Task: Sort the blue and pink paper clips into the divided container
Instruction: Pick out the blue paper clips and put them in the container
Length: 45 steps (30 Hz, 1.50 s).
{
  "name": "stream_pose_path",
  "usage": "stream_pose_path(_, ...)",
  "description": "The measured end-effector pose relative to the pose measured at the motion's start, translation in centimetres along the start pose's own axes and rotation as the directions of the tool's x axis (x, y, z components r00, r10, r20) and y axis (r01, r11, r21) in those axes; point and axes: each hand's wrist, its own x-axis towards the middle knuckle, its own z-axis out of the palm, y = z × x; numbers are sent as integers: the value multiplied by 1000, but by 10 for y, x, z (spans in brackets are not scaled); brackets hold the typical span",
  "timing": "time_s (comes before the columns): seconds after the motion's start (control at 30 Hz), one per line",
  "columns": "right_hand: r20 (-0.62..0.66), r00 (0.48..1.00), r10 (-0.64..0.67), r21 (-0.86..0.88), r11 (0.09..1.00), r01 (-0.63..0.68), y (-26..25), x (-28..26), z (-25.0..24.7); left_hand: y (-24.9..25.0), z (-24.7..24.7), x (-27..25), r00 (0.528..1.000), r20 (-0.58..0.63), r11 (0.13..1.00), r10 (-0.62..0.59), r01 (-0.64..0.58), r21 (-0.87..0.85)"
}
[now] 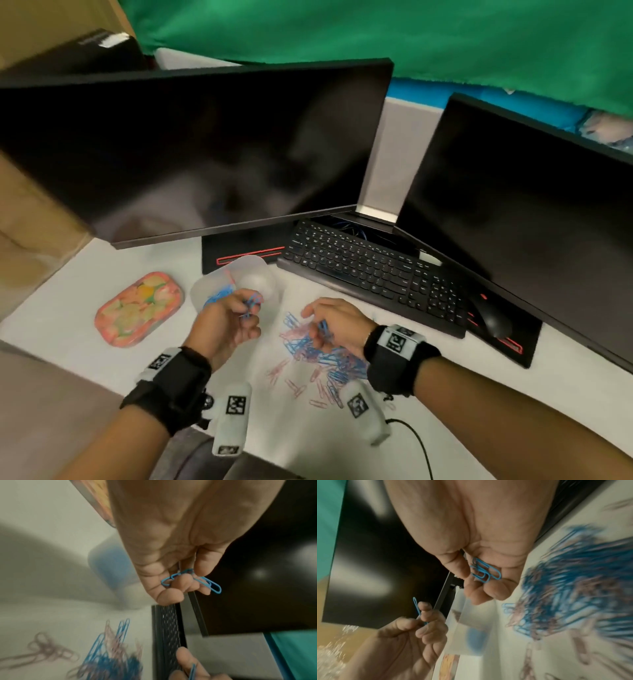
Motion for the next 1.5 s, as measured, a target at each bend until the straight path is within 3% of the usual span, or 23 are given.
stream_pose_path(0.07, 57, 998, 8, -39, 999, -6, -17, 14, 26, 13, -17, -2, 999, -46, 997, -7, 3, -78)
stream_pose_path(0.23, 119, 992, 45, -178, 984, -23, -51, 52, 84, 27, -44, 4, 963, -265, 999, -36, 42, 16)
stream_pose_path(0.47, 97, 995, -33, -334, 940, 64, -73, 85, 121, 38, -50, 10, 939, -343, 1000, -31, 27, -15)
stream_pose_path(0.63, 111, 991, -74, -374, 921, 111, -75, 76, 115, 39, -51, 17, 937, -344, 984, 70, -7, 180)
stream_pose_path(0.73, 66, 992, -111, -352, 927, 128, -66, 66, 94, 35, -44, 20, 930, -303, 924, 208, -85, 374)
stream_pose_path(0.87, -36, 994, -103, -335, 938, 85, -28, 33, 39, 21, -23, 19, 924, -73, 732, 375, -247, 634)
stream_pose_path(0.97, -135, 985, -103, -410, 911, 40, 9, 9, -9, 2, -4, 22, 927, 140, 569, 348, -328, 754)
stream_pose_path(1.13, -340, 923, -178, -583, 810, -58, 62, -30, -73, -36, 29, 20, 911, 368, 315, 187, -411, 856)
stream_pose_path(1.23, -361, 908, -215, -647, 759, -78, 84, -57, -86, -61, 36, 21, 900, 431, 142, 71, -436, 888)
stream_pose_path(1.3, -331, 915, -233, -669, 741, -53, 99, -68, -88, -78, 43, 18, 857, 514, -12, -18, -515, 857)
stream_pose_path(1.43, -363, 890, -276, -693, 719, -59, 123, -72, -93, -111, 54, 9, 728, 640, -313, -247, -685, 658)
stream_pose_path(1.5, -404, 872, -276, -695, 712, -97, 132, -73, -97, -121, 57, 8, 733, 624, -381, -270, -676, 630)
